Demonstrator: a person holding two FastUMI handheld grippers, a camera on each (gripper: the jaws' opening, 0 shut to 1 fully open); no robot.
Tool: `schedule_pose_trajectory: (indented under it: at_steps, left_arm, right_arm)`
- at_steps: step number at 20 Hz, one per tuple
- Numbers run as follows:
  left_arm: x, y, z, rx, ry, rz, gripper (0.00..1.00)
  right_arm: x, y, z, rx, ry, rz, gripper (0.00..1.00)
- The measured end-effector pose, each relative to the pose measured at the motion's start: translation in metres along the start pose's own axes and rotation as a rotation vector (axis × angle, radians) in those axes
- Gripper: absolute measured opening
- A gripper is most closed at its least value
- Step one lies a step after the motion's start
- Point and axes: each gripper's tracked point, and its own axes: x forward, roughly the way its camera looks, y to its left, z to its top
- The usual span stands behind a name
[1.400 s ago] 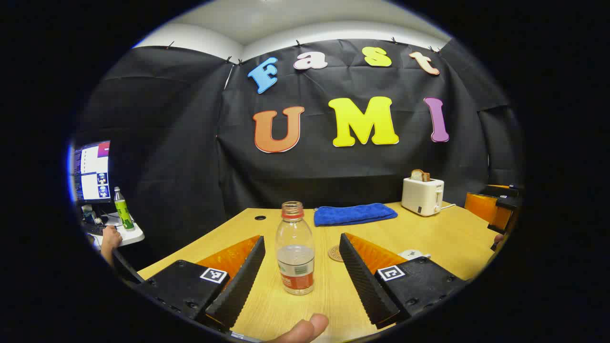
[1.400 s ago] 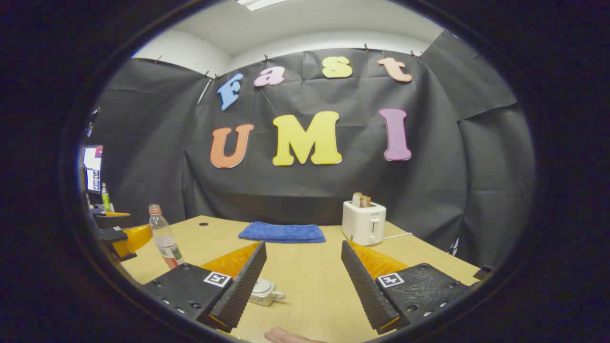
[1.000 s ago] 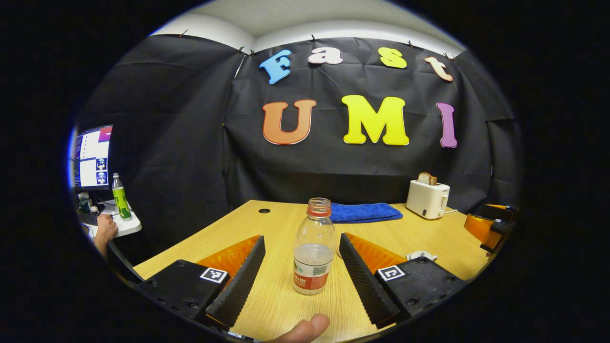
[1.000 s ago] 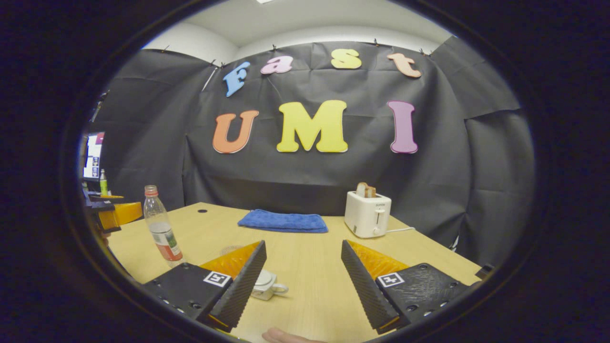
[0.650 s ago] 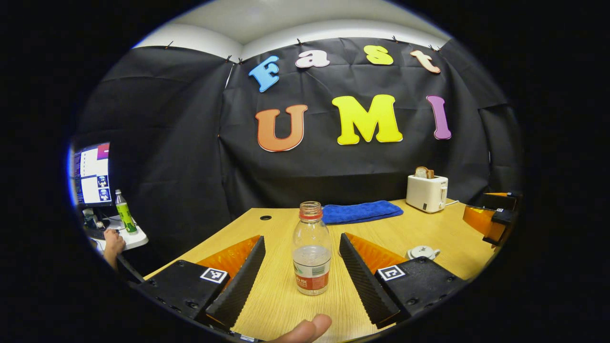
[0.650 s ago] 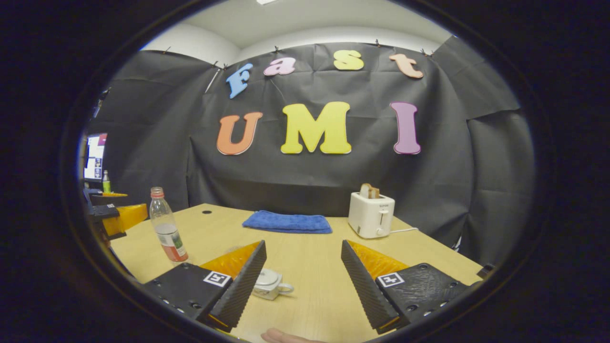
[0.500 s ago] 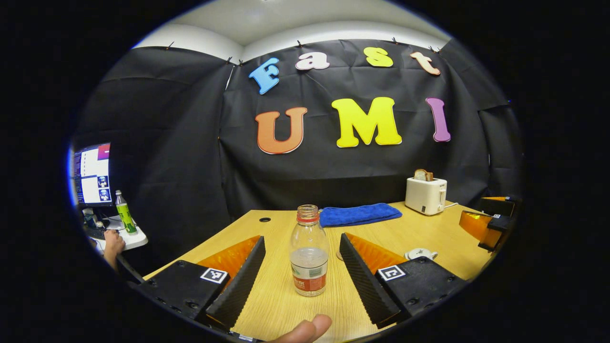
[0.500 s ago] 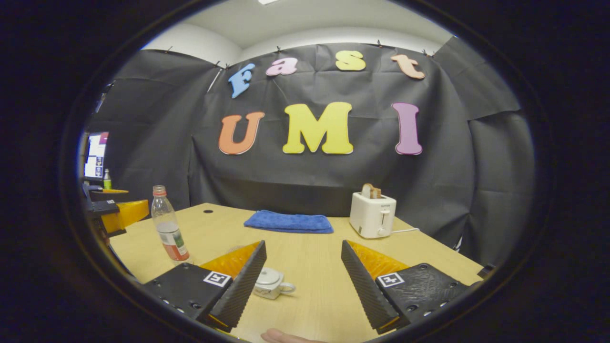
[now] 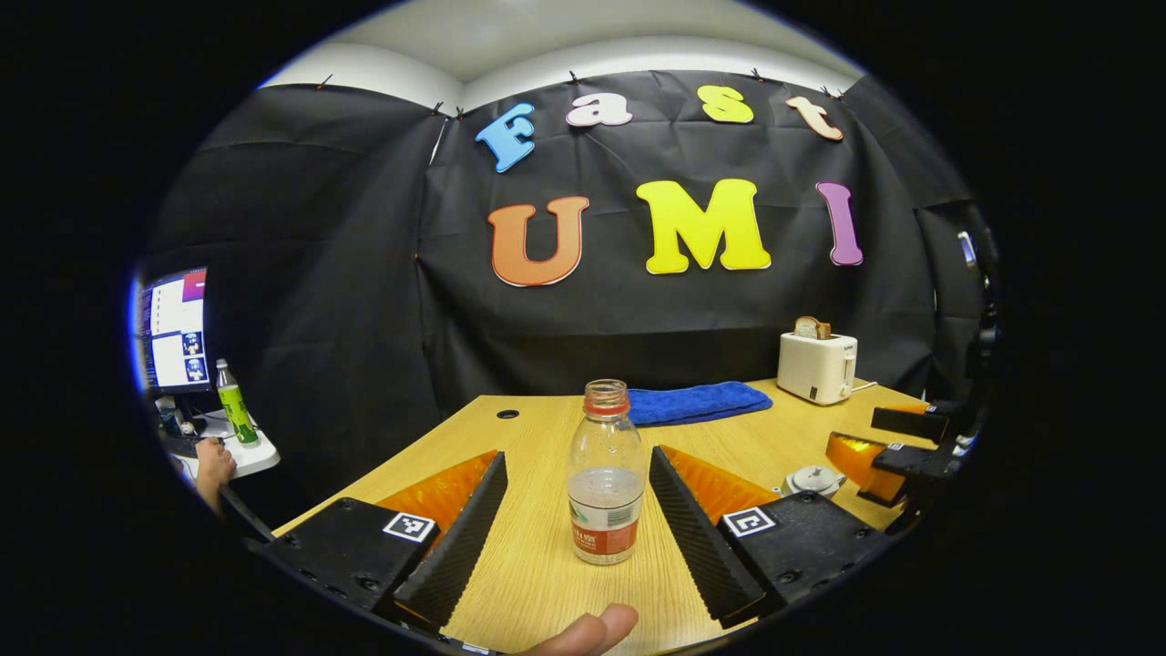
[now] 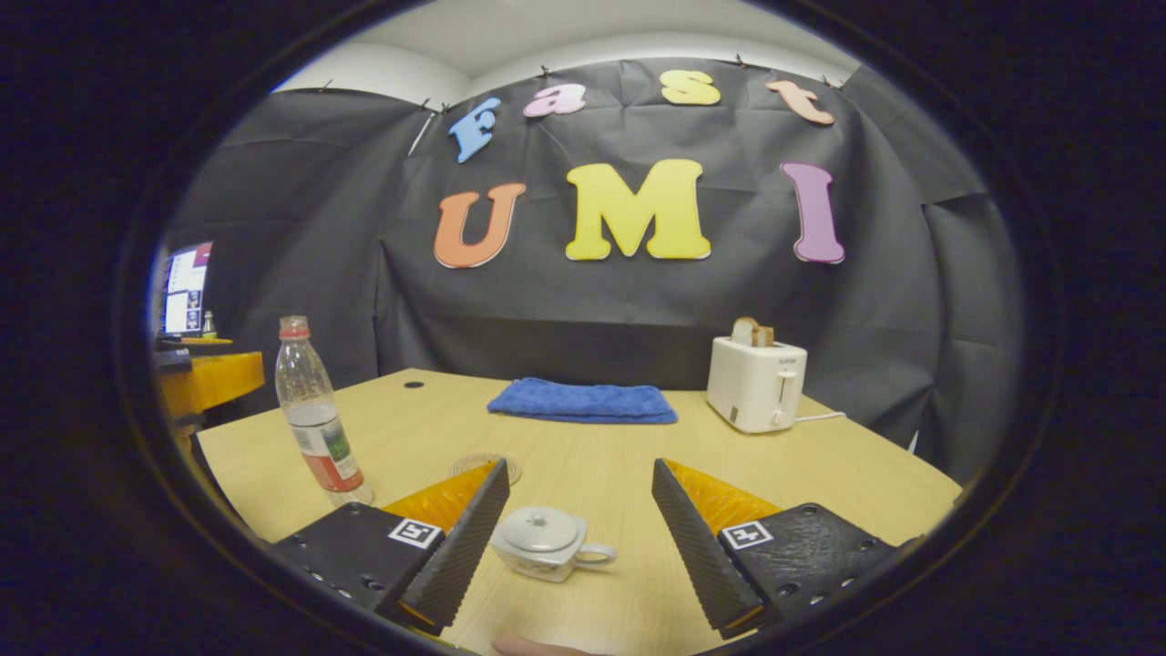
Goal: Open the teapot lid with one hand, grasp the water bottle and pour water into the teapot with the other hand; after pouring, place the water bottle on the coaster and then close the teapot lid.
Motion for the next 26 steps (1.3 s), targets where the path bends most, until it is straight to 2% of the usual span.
schedule_pose_trajectory:
  at_steps: [1, 4, 5, 10, 14, 15, 16, 18, 21, 22, 26]
  left_arm:
    - [0.002, 0.001, -0.002, -0.005, 0.005, 0.000, 0.98]
    - [0.007, 0.004, -0.009, -0.014, 0.022, -0.003, 0.98]
    - [0.009, 0.006, -0.012, -0.017, 0.027, -0.003, 0.98]
    - [0.013, 0.006, -0.016, -0.034, 0.035, -0.019, 0.98]
    - [0.017, 0.001, -0.021, -0.052, 0.035, -0.057, 0.98]
    - [0.018, 0.000, -0.022, -0.055, 0.038, -0.061, 0.98]
    - [0.019, 0.001, -0.024, -0.057, 0.040, -0.064, 0.98]
    - [0.021, -0.001, -0.028, -0.059, 0.047, -0.076, 0.98]
    - [0.022, -0.006, -0.029, -0.054, 0.041, -0.098, 0.98]
    - [0.022, -0.007, -0.030, -0.050, 0.039, -0.105, 0.98]
    - [0.027, -0.010, -0.037, -0.023, 0.044, -0.118, 0.99]
  right_arm:
    - [0.007, 0.003, -0.009, -0.008, 0.019, 0.000, 0.98]
    - [0.021, 0.010, -0.018, -0.017, 0.039, 0.010, 0.92]
    - [0.022, 0.012, -0.019, -0.008, 0.036, 0.012, 0.84]
    - [0.030, 0.019, -0.028, 0.049, 0.042, 0.032, 0.58]
    - [0.032, 0.026, -0.030, 0.013, 0.030, 0.059, 0.36]
    - [0.033, 0.028, -0.031, 0.005, 0.029, 0.063, 0.28]
    - [0.033, 0.022, -0.030, 0.000, 0.020, 0.045, 0.24]
    - [0.034, 0.019, -0.031, 0.018, 0.025, 0.052, 0.06]
    - [0.036, 0.017, -0.030, 0.052, 0.044, 0.069, 0.05]
    - [0.035, 0.017, -0.030, 0.063, 0.047, 0.074, 0.00]
    - [0.031, 0.019, -0.019, 0.069, 0.035, 0.087, 0.00]
